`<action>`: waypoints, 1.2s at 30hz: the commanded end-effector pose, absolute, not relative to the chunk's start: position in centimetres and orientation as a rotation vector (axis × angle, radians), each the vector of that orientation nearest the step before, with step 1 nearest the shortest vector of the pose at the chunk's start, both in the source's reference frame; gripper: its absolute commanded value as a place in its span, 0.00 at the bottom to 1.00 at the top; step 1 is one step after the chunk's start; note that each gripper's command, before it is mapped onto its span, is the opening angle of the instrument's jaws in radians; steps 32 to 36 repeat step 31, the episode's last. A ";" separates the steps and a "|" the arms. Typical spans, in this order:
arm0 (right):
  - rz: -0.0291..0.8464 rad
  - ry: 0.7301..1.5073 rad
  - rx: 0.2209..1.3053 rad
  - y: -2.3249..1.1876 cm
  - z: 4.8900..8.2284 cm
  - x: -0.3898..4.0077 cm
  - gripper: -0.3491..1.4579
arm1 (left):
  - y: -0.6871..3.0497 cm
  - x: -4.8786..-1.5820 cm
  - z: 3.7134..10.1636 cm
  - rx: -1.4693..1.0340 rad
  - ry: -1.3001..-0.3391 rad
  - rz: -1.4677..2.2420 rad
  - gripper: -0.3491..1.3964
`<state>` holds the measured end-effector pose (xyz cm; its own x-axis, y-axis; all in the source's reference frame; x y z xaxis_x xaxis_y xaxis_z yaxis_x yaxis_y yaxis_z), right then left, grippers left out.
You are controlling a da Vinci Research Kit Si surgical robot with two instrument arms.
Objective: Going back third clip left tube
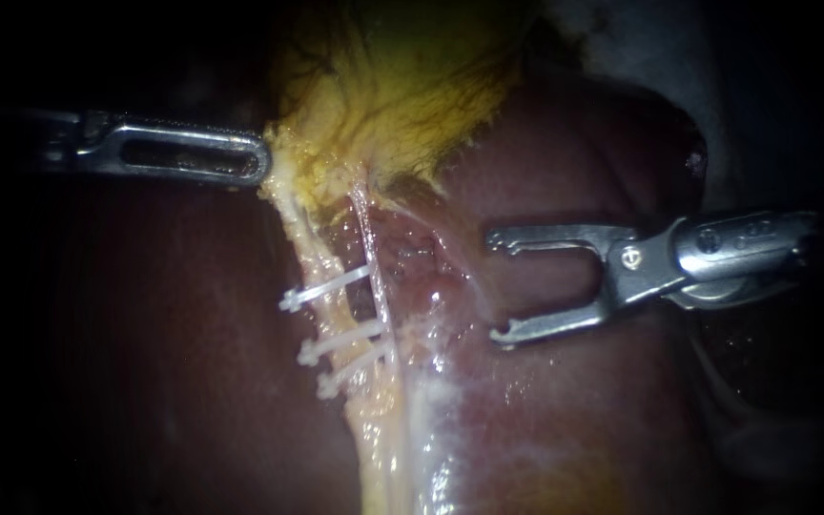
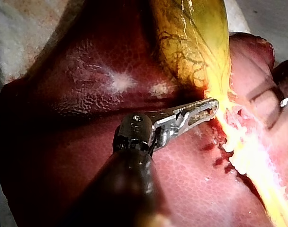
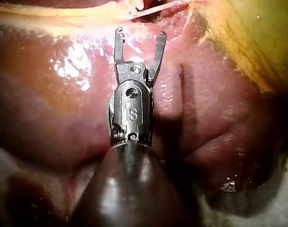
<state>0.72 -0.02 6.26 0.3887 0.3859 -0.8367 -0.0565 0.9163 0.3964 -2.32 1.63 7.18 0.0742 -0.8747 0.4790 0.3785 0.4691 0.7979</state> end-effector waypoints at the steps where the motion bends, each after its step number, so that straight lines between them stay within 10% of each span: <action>1: 0.290 1.140 0.325 -0.02 6.26 0.70 0.53 | 1.62 -2.34 7.20 0.543 -1.133 -1.015 0.00; 36: 0.286 1.137 0.325 -0.07 6.15 0.56 0.53 | 1.53 -2.83 8.00 0.534 -1.123 -0.980 0.00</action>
